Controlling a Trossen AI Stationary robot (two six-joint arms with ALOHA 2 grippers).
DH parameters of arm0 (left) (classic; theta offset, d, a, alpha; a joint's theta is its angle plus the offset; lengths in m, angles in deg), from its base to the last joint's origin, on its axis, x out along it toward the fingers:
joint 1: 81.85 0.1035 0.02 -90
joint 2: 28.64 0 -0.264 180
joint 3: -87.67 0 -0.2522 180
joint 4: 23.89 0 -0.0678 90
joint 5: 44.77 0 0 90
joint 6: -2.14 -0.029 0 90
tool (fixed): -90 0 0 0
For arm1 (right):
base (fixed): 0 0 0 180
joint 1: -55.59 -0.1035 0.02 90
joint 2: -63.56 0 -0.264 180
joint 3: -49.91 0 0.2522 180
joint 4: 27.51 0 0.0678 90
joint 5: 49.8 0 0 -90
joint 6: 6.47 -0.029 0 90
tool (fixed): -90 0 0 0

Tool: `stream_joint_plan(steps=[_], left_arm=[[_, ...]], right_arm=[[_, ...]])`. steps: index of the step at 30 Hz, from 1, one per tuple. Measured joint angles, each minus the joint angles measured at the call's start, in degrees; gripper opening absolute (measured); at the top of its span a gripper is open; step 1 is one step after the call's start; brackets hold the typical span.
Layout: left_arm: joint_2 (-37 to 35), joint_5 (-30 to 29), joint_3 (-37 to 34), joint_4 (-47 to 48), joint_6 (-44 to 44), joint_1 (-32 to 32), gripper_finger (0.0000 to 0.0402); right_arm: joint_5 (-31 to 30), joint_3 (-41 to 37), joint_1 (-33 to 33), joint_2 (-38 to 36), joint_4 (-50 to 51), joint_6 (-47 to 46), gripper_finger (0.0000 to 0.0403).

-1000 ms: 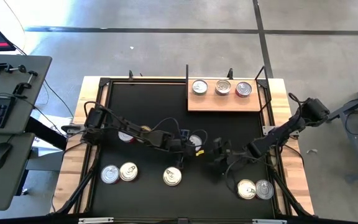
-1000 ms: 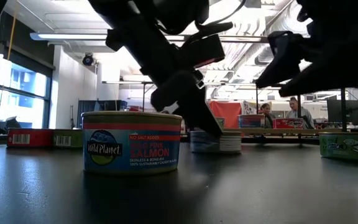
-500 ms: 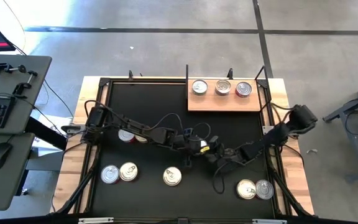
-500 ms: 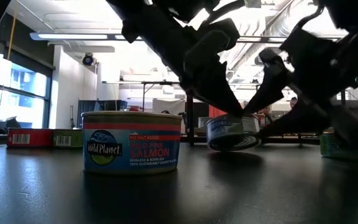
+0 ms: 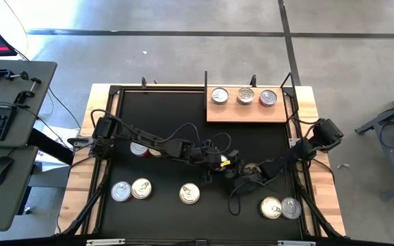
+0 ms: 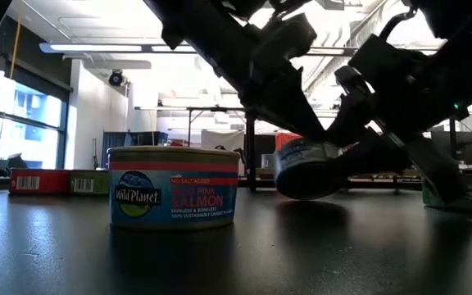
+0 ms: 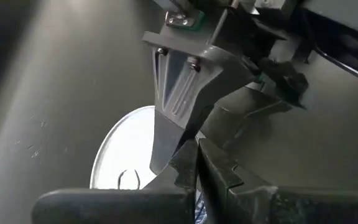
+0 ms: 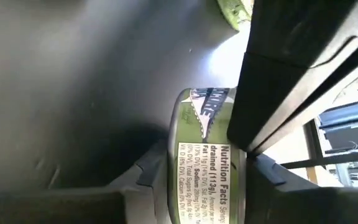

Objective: Stack canned seafood by type on shelf
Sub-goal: Stack the green tuna can on top of the other green tuna can on the shelf

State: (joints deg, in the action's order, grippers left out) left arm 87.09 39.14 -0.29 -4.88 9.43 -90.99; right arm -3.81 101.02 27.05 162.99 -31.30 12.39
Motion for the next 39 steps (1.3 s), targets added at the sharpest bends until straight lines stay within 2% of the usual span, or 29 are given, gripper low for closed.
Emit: stream_joint_plan(steps=[4,8,12,15,17,19,22,26,29,32,35,39], left_arm=[[-4.9,-1.6,0.1,9.8,-0.7,0.3,0.0014],[-9.4,-7.3,-1.2,15.0,-2.5,0.0,0.0024],[-15.2,-14.7,-7.6,15.6,-2.3,-0.9,0.0028],[-21.4,-20.8,-15.9,14.5,-0.2,-1.3,0.0029],[-26.0,-23.8,-22.7,9.1,0.8,-1.1,0.0029],[-30.5,-24.5,-30.1,1.2,0.7,0.0,0.0029],[-35.5,-23.6,-40.9,-13.4,-2.7,2.0,0.0029],[-39.0,-21.8,-51.0,-29.9,-8.9,4.8,0.0029],[-39.6,-21.5,-54.9,-41.4,-10.8,6.8,0.0028],[-38.9,-21.5,-56.4,-49.9,-13.8,8.3,0.0028],[-38.8,-21.4,-56.5,-52.5,-14.5,9.4,0.0028],[-38.7,-21.5,-56.6,-52.1,-15.0,10.3,0.0028]], right_arm=[[-2.3,0.8,0.1,-2.1,4.9,-2.0,0.0114],[-2.5,2.5,0.2,-8.8,13.3,-4.8,0.0114],[-2.4,4.1,0.8,-17.4,25.1,-7.2,0.0114],[-2.5,6.0,4.3,-23.2,30.6,-5.1,0.0114],[-2.0,6.6,8.5,-25.7,33.2,-3.1,0.0114],[1.2,6.8,13.9,-27.0,33.4,-0.2,0.0114],[4.4,6.9,24.0,-27.2,29.6,6.1,0.0114],[12.5,6.9,37.7,-25.0,21.7,17.6,0.0114],[17.9,7.3,45.8,-22.1,13.7,26.1,0.0114],[24.3,10.7,52.1,-16.8,13.9,30.3,0.0114],[26.6,15.3,55.9,-10.1,16.4,30.9,0.0114],[25.7,20.2,57.6,-3.8,19.4,28.7,0.0114]])
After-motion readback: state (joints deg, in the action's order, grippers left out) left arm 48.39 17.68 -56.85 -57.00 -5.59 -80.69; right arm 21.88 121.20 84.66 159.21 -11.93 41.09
